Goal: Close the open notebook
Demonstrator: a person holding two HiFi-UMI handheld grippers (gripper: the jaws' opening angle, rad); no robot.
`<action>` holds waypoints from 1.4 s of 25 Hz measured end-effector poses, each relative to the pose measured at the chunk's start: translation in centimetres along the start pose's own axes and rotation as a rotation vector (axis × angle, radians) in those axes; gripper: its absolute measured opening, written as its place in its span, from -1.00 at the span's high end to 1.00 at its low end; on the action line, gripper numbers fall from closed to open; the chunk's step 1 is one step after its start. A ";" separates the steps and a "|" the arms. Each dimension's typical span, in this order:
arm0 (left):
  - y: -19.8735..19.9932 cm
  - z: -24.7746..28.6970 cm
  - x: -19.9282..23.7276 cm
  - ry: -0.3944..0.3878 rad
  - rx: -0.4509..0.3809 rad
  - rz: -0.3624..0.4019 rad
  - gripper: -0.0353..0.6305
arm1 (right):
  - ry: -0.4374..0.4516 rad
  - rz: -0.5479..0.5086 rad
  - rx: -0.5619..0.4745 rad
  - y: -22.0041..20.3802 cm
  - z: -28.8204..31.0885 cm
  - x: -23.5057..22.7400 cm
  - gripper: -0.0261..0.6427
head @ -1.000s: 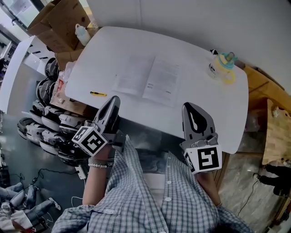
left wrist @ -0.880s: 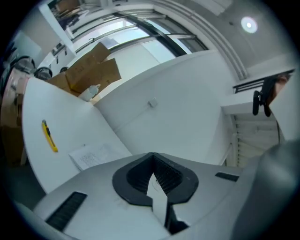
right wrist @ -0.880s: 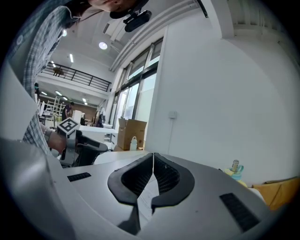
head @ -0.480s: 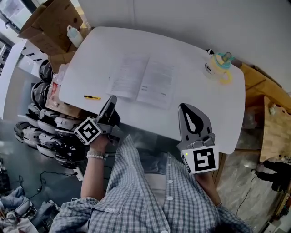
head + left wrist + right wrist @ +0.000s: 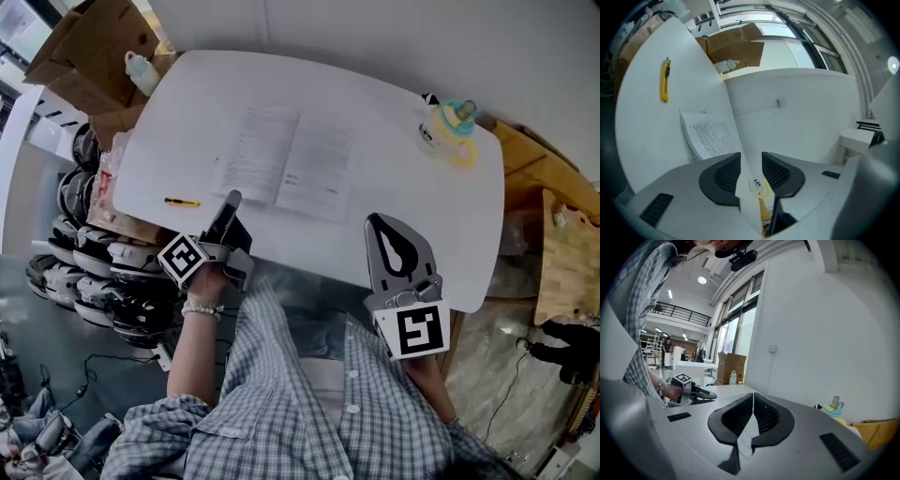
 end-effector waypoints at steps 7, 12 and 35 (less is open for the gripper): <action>-0.8 1.3 2.6 0.055 -0.005 -0.095 0.47 | 0.000 -0.016 0.017 -0.5 -0.2 -0.2 0.85; -1.8 1.7 3.9 0.099 -0.015 -0.137 0.45 | -0.002 0.006 0.040 -0.7 -0.3 -0.1 0.85; -3.3 4.4 5.9 0.242 0.040 -0.295 0.19 | 0.000 0.028 0.067 -1.2 0.8 -0.5 0.85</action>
Point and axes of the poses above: the fingertips, and each gripper's own axes: z forward along the fingers, x to its left, y out of its top, the point moved 10 cm from there along -z, backward along the fingers, and after that the axes turned 11 degrees about y, right-handed, at the moved point
